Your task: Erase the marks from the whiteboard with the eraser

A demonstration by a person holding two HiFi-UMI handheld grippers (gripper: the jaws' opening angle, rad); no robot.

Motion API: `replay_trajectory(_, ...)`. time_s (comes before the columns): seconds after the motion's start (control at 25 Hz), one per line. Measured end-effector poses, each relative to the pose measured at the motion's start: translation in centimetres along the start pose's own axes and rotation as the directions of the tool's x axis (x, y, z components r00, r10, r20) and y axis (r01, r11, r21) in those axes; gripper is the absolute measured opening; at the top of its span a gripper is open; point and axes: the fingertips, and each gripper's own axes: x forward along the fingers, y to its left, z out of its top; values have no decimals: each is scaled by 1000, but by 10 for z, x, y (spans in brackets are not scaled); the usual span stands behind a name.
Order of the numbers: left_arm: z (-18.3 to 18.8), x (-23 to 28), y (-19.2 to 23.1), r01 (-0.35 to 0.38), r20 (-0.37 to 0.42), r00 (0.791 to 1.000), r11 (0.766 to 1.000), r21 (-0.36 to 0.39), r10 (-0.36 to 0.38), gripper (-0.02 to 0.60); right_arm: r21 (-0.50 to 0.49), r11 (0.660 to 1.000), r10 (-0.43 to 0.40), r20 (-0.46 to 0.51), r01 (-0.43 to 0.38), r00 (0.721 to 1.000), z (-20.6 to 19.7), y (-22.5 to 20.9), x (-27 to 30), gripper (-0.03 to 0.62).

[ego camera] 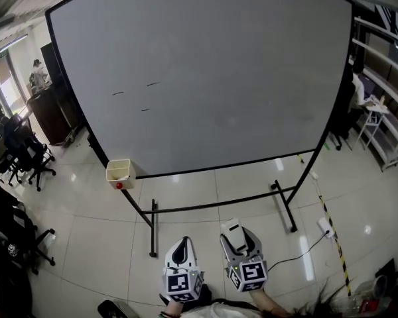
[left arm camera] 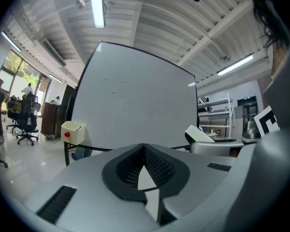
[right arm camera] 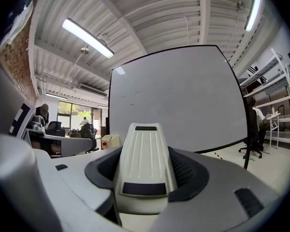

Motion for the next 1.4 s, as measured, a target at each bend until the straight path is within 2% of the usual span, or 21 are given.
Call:
replay_trajectory(0.12,4,-15,-17,17,1,1000,1000,14,-17,-9,37,999,6,5,-6,1000,3,2,-18,276)
replay_trajectory(0.32,13,-26,-31,46,21,999,999,20,-46,-9,42,999,22,6,-23,1000,7,8,-26,275)
replay_trajectory(0.44,17,-38,-28,26,28,999,1000,7,-26,-9,42,999,24,-4,-24,1000,8,13,-33,273)
replay_trajectory(0.56,21,-45,-26,36,42,998,999,15,-37,-9,41,999,23,-2,-23,1000,10,19,-36,273)
replay_trajectory(0.76,16,-54,-11,6,29,1000,1000,7,-6,-9,35,999,19,-19,-18,1000,4,28,-37,273)
replay_trajectory(1.4,19,-72,6,40,42,998,999,11,-40,-9,44,999,4,-39,-3,999,-7,52,-41,273)
